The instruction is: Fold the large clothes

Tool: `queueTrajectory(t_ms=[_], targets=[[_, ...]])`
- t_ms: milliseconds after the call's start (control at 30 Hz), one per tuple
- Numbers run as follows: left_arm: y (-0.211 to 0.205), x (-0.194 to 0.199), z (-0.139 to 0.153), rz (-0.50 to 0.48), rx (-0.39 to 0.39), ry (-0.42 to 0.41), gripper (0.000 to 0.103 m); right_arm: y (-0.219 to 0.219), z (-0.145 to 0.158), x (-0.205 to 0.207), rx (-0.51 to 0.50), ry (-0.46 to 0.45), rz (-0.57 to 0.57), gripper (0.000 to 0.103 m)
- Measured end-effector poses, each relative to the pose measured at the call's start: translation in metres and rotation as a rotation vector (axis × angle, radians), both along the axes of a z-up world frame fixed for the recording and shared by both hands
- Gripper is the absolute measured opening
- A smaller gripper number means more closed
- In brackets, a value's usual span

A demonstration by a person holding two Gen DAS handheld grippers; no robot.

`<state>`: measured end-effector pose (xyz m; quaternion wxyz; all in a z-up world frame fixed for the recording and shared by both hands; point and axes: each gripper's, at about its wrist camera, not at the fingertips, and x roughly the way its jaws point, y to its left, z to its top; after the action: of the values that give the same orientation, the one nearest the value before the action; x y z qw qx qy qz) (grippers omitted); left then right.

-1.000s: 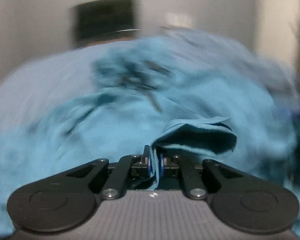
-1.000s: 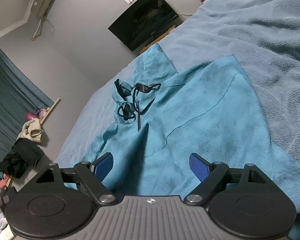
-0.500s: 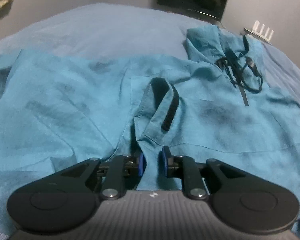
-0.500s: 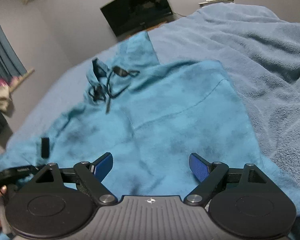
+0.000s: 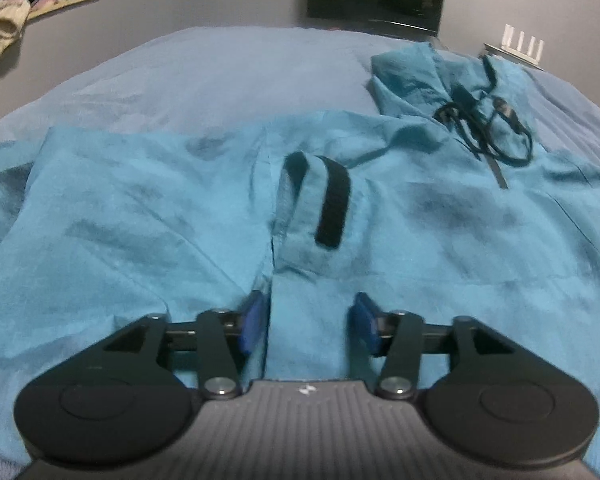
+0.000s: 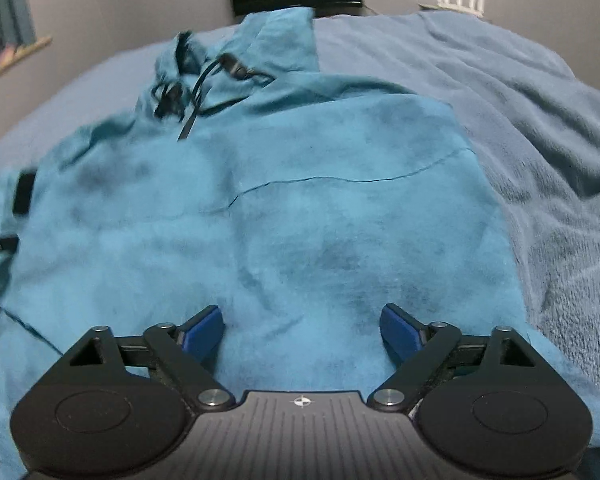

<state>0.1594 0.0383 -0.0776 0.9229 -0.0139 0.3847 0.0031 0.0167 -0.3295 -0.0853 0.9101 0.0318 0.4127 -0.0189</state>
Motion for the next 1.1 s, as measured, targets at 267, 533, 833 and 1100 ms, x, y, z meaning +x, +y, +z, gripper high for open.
queueTrajectory(t_ms=[267, 533, 833, 1100], targets=[[-0.024, -0.029, 0.013, -0.082, 0.098, -0.044, 0.072, 0.002, 0.019, -0.015, -0.016, -0.191, -0.048, 0.097], [-0.005, -0.071, 0.076, -0.066, 0.111, -0.195, 0.087, -0.005, 0.031, -0.025, 0.021, -0.269, -0.062, 0.103], [0.152, -0.095, 0.112, 0.422, 0.027, -0.187, 0.092, 0.011, 0.028, -0.034, 0.018, -0.295, 0.047, 0.103], [0.235, -0.119, 0.096, 0.637, -0.177, -0.153, 0.092, 0.026, 0.027, -0.038, 0.042, -0.276, 0.156, 0.103]])
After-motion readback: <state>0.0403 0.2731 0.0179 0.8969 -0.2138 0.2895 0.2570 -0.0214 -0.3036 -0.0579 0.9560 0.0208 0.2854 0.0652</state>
